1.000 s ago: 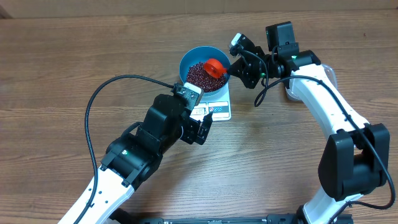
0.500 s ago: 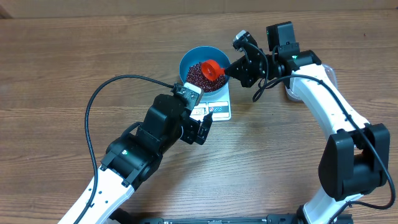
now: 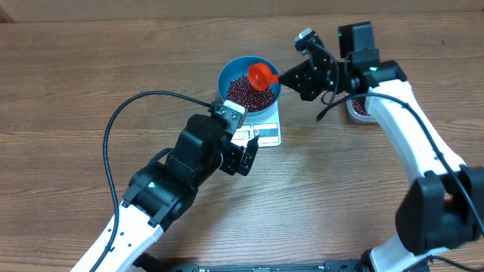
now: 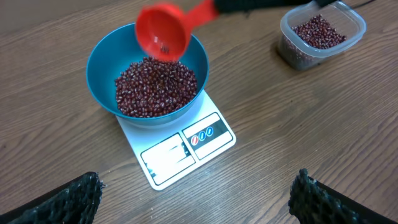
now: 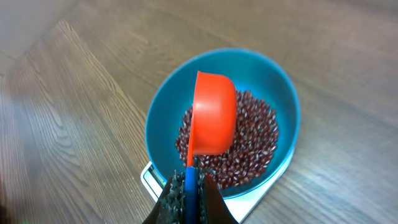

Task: Scoop item into bowl and weigh 150g on scale
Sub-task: 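Lift the red scoop out and carry it right to the bean tub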

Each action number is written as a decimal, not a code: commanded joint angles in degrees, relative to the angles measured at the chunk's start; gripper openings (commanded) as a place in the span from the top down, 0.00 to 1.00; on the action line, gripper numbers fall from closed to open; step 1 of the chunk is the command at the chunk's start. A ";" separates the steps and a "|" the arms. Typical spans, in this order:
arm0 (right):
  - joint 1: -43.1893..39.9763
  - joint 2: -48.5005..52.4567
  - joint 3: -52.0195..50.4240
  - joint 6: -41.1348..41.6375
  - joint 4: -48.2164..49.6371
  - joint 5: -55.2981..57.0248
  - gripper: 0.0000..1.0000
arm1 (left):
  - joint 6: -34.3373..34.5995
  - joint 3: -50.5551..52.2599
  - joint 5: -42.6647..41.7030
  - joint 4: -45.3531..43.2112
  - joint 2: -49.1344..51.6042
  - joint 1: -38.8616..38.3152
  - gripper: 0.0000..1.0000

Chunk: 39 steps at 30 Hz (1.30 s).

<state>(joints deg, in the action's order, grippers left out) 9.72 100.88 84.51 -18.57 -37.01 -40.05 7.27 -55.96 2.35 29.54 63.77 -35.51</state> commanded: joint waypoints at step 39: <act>-29.59 -13.35 1.51 -10.71 -18.16 25.75 0.96 | -0.92 0.35 -0.24 0.22 -0.13 0.24 0.01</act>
<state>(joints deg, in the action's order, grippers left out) -20.14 90.26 84.64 -25.76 -55.20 -20.45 7.27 -55.96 2.35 29.76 63.77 -35.51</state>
